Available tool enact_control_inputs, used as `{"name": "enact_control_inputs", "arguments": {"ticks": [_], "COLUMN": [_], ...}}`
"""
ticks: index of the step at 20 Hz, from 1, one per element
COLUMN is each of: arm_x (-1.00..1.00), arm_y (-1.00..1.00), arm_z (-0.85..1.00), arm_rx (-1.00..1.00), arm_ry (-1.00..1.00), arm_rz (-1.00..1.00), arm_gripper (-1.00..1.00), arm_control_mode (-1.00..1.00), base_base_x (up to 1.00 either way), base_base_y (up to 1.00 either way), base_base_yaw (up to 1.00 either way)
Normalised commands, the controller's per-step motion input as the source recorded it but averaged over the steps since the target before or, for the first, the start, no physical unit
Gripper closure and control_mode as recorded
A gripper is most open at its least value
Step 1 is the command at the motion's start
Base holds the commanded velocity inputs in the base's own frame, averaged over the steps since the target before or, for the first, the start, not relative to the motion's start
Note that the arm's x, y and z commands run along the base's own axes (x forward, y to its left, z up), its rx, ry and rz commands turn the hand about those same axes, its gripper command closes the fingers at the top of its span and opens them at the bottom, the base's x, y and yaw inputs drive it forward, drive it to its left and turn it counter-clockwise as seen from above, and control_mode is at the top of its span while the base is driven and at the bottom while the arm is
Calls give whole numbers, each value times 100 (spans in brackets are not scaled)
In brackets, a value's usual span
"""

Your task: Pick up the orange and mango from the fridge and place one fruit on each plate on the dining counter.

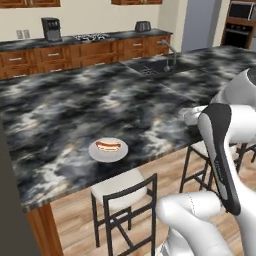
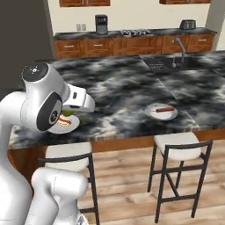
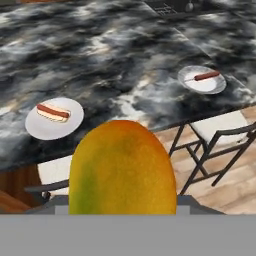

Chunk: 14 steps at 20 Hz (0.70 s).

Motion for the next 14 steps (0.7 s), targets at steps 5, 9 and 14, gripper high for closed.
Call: {"name": "enact_control_inputs", "arguments": {"ticks": [5, 9, 14], "arm_x": [0, 0, 0], "arm_y": [0, 0, 0], "arm_z": [0, 0, 0], "arm_rx": [0, 0, 0], "arm_ry": [0, 0, 0], "arm_rz": [0, 0, 0], "arm_gripper": [100, 100, 100], "arm_control_mode": [100, 100, 100], "base_base_x": [66, 100, 100], "base_base_y": [21, 3, -12], "base_base_yaw": [25, 31, 46]}}
